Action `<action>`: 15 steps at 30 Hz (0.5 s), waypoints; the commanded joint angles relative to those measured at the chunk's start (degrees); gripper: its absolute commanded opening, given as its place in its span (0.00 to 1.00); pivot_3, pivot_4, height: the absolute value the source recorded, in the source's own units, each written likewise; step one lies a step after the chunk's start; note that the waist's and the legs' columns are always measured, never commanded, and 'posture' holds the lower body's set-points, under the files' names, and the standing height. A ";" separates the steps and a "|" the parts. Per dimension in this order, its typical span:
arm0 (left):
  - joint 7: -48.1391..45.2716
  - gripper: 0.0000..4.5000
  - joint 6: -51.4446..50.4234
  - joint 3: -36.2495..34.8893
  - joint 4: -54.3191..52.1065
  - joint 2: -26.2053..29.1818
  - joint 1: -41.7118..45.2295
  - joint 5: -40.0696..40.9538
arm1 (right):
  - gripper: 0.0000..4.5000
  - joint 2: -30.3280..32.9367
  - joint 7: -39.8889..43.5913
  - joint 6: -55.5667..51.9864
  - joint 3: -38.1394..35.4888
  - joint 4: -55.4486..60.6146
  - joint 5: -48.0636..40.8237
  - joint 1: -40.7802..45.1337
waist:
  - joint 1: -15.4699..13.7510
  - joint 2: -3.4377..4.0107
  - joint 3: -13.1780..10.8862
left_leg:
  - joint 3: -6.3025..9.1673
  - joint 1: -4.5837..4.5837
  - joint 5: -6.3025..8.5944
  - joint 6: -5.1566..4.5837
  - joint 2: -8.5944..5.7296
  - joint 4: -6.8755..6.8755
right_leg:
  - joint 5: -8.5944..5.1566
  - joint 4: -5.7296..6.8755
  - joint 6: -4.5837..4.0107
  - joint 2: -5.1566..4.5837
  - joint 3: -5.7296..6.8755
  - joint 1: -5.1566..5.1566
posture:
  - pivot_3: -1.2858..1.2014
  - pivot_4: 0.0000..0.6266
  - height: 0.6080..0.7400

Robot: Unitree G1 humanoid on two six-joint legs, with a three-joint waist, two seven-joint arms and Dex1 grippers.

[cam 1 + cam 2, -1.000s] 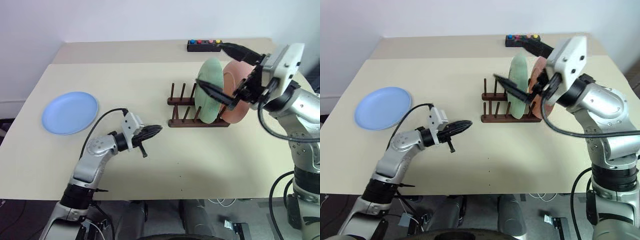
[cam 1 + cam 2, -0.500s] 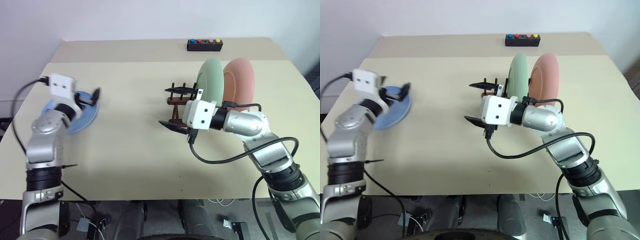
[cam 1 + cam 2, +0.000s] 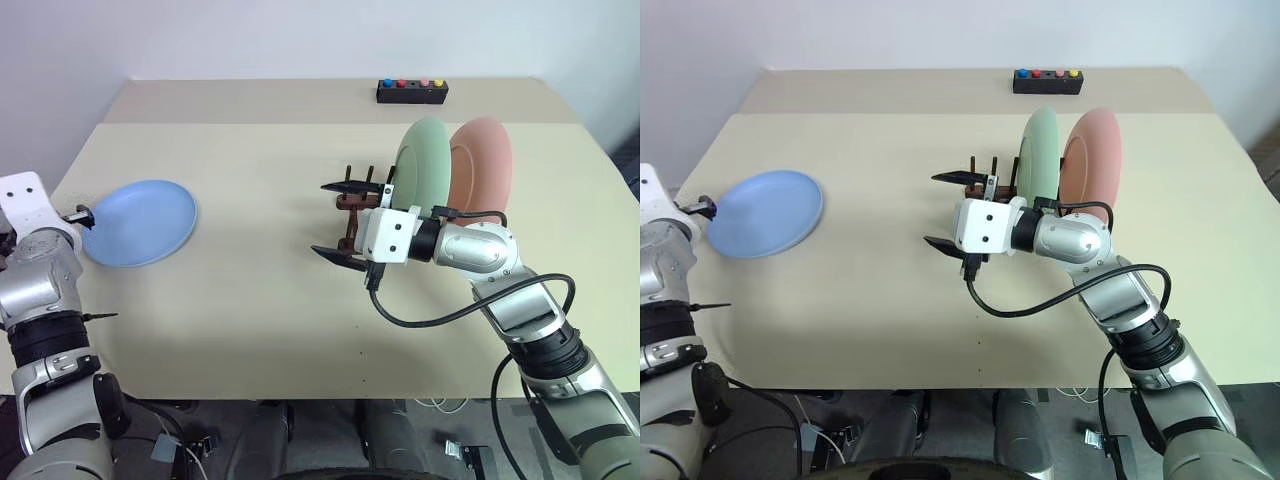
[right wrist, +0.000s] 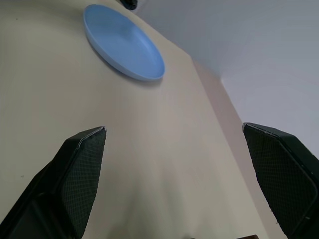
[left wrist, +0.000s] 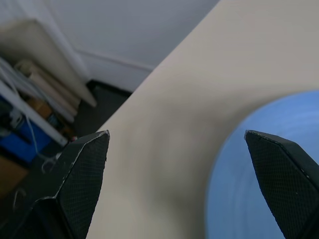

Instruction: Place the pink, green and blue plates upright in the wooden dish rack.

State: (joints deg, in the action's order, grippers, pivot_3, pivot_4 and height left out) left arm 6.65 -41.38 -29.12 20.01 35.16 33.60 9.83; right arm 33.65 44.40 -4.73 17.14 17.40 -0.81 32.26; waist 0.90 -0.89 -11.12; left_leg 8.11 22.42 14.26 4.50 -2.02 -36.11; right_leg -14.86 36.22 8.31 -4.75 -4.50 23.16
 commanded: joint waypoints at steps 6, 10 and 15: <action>-4.18 0.87 -5.12 -1.45 5.96 -1.03 3.88 4.78 | 1.00 -0.54 -0.68 -0.04 -3.03 2.46 -0.05 -0.12 | 0.23 -0.01 0.00 | 0.00 0.00 0.00 0.01 0.00 0.02 | 0.01 0.02 -0.01 0.00 0.00 0.03 | 0.52 0.24 1.00; -2.14 0.47 -4.48 -4.45 5.89 -2.44 4.09 6.59 | 1.00 -0.62 -0.77 -0.05 -3.36 2.41 0.10 -0.42 | 0.26 -0.01 0.00 | 0.00 0.00 0.00 0.01 0.00 0.02 | 0.01 0.02 -0.02 0.00 0.00 0.04 | 0.52 0.24 1.00; -1.77 0.01 -3.14 -6.36 2.52 -4.13 3.39 8.81 | 1.00 -0.39 -0.77 0.22 -3.70 2.22 0.41 -0.97 | 0.05 -0.03 0.02 | 0.00 0.00 -0.02 0.04 0.00 0.00 | 0.02 0.04 -0.03 -0.02 0.00 0.02 | 0.52 0.24 1.00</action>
State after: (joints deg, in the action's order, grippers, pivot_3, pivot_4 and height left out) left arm 4.48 -45.29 -34.66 24.20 31.06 36.88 17.99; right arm 33.57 44.17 -5.15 15.19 17.68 -0.44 31.21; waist 0.95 -0.92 -11.10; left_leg 8.11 22.42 14.23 4.55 -2.02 -36.13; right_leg -14.82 36.27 8.28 -4.77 -4.50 23.18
